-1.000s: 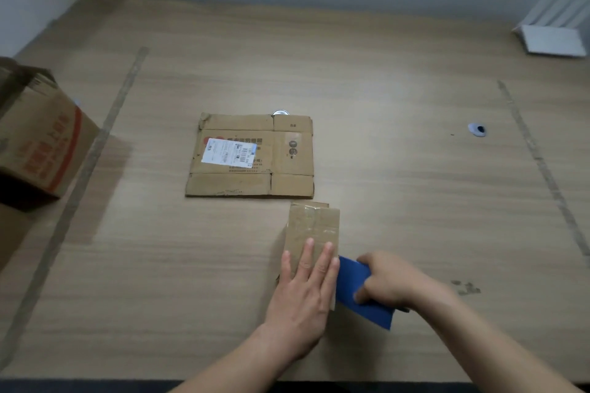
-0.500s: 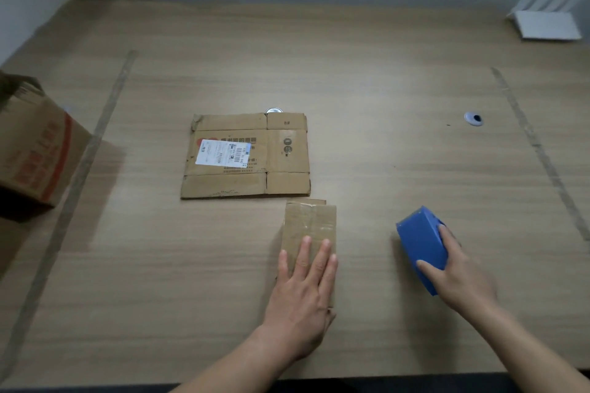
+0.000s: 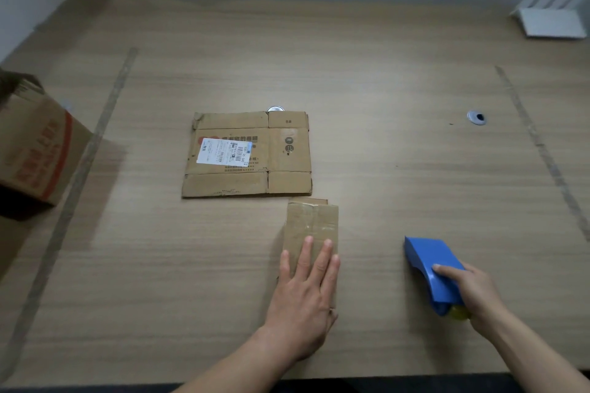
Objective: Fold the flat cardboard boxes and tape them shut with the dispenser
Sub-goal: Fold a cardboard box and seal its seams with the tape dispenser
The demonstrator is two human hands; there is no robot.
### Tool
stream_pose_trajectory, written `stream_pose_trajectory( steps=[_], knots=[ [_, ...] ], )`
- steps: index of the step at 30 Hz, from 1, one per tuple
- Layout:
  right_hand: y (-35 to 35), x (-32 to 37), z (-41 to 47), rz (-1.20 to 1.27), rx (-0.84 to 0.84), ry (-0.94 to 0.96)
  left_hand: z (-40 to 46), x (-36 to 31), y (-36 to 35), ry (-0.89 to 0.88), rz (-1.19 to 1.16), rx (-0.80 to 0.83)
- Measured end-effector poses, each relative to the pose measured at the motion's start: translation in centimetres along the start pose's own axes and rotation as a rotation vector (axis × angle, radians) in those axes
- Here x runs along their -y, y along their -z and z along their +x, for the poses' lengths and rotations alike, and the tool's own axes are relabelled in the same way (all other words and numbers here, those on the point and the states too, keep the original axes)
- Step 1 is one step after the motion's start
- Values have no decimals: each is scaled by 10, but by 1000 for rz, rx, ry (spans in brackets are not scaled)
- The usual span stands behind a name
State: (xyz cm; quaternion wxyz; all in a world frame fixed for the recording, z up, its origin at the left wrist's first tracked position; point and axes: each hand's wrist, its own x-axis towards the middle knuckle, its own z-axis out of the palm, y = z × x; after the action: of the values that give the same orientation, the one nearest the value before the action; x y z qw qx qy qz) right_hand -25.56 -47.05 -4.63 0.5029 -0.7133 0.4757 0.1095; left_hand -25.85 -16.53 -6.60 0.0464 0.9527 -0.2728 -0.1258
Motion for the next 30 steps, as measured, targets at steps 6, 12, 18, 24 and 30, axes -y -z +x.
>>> stream_pose_trajectory(
  steps=[6, 12, 18, 24, 30],
  knots=[
    [7, -12, 5, -50, 45, -86, 0, 0, 1, -9, 24, -27],
    [11, -18, 0, -53, 38, -7, -1, 1, 2, -19, 18, -47],
    [11, -22, -9, -146, -126, 43, -3, -1, 3, -6, 12, -115],
    [-30, 31, -46, -447, -187, 560, -3, -2, -6, -49, 51, -205],
    [-133, 98, -60, -744, 304, 831, -9, -7, -7, -71, 46, -274]
  ],
)
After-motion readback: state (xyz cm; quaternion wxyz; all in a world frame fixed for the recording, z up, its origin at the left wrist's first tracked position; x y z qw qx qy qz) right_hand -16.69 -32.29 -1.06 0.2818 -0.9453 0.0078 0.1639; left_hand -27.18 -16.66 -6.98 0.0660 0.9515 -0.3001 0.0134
